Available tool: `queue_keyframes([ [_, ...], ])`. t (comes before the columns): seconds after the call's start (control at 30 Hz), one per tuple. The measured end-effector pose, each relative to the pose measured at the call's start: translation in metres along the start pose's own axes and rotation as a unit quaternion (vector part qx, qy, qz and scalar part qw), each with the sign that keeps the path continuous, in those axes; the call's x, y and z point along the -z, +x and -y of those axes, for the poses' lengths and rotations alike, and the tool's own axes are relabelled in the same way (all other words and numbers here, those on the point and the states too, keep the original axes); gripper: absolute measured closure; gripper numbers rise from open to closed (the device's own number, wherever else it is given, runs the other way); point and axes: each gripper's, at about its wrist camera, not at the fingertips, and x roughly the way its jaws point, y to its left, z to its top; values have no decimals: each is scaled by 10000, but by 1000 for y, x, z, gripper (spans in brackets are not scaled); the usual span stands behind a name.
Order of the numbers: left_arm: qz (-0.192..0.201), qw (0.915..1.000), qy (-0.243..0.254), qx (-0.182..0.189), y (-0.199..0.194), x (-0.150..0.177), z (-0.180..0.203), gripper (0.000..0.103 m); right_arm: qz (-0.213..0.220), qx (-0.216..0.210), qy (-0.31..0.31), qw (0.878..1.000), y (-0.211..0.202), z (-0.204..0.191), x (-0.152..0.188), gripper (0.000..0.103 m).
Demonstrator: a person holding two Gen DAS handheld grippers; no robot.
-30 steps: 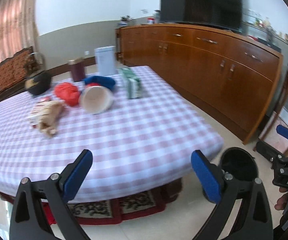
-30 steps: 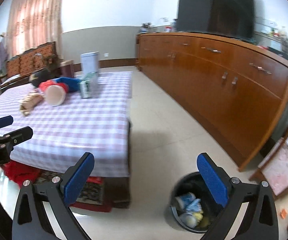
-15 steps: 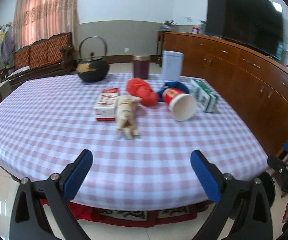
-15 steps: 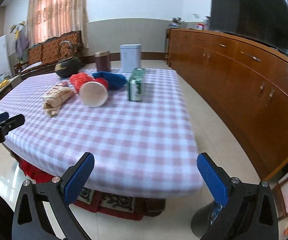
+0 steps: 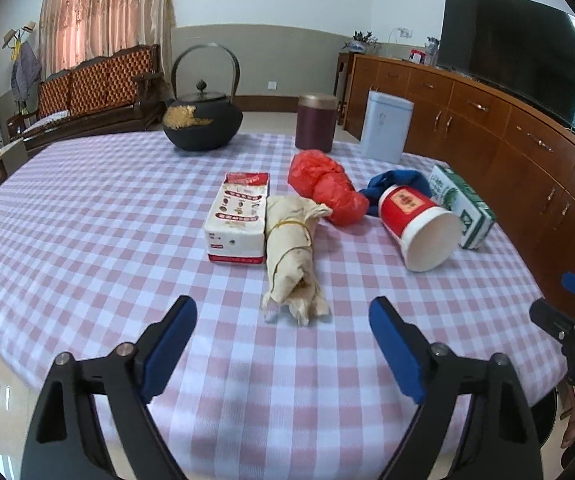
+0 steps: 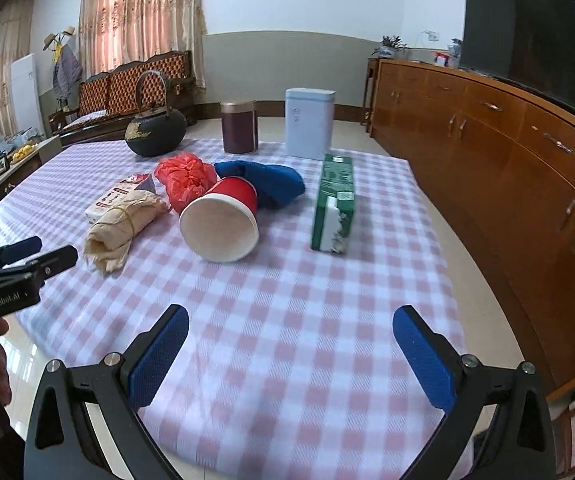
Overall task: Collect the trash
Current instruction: 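Grasp the tan paper bundle with the left tool while the right tool grasps the red paper cup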
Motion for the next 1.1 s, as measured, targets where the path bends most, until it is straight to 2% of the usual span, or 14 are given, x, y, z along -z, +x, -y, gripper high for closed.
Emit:
queue_keyframes([
  [0.13, -168, 9998, 22, 38, 23, -6, 0, 21, -120, -91, -102, 9998, 30, -6, -14, 4],
  [0.3, -363, 9993, 27, 118, 43, -10, 2, 33, -279, -152, -219, 9993, 67, -14, -31, 9],
  [0.4, -439, 9989, 82, 143, 51, -12, 5, 34, -386, -189, -189, 9989, 84, -14, -38, 12],
  [0.5, -483, 9987, 84, 153, 57, -12, 7, 35, -463, -274, -137, 9985, 96, -14, -45, 21],
  [0.53, -489, 9986, 55, 181, 58, -12, 6, 39, -489, -307, -126, 9983, 100, -15, -46, 24],
  [0.6, -523, 9985, 17, 179, 61, -12, 7, 48, -557, -358, -128, 9977, 106, -15, -47, 33],
  [0.63, -552, 9983, -18, 209, 62, -11, 6, 57, -581, -381, -122, 9975, 107, -16, -47, 46],
  [0.67, -540, 9984, -24, 184, 64, -12, 7, 61, -631, -443, -92, 9970, 109, -15, -45, 64],
  [0.7, -530, 9984, -35, 192, 63, -11, 7, 69, -650, -481, -63, 9967, 109, -15, -44, 75],
  [0.73, -518, 9983, -67, 239, 62, -11, 6, 83, -663, -516, -35, 9965, 109, -14, -43, 89],
  [0.83, -459, 9983, -114, 344, 60, -8, 4, 90, -610, -618, 77, 9962, 99, -10, -37, 95],
  [0.93, -324, 9987, -111, 384, 48, -5, 3, 91, -536, -650, 75, 9964, 89, -9, -34, 98],
  [1.1, -211, 9989, -39, 424, 33, -3, 6, 91, -391, -664, 91, 9970, 71, -6, -29, 99],
])
